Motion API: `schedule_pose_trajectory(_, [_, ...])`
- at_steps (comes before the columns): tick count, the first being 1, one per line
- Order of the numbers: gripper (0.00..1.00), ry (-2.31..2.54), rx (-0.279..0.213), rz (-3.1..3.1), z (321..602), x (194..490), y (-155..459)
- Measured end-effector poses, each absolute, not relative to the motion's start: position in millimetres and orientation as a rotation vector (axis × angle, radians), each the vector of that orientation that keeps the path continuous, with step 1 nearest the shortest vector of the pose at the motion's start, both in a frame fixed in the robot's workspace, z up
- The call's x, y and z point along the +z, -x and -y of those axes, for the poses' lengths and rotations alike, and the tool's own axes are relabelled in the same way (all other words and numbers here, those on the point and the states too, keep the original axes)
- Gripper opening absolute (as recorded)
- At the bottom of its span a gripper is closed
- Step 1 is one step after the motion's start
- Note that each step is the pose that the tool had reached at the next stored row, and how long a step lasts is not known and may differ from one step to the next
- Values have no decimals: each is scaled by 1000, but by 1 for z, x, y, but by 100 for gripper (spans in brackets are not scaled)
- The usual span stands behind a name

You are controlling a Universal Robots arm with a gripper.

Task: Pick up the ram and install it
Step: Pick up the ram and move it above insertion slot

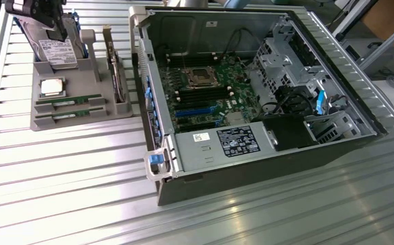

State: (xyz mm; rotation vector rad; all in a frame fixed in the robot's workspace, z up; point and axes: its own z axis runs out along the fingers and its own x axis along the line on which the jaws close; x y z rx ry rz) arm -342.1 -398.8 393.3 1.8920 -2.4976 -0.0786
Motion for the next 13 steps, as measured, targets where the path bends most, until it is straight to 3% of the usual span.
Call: schedule_pose_trajectory(13, [11,-2071,-77,2347,399,393,342])
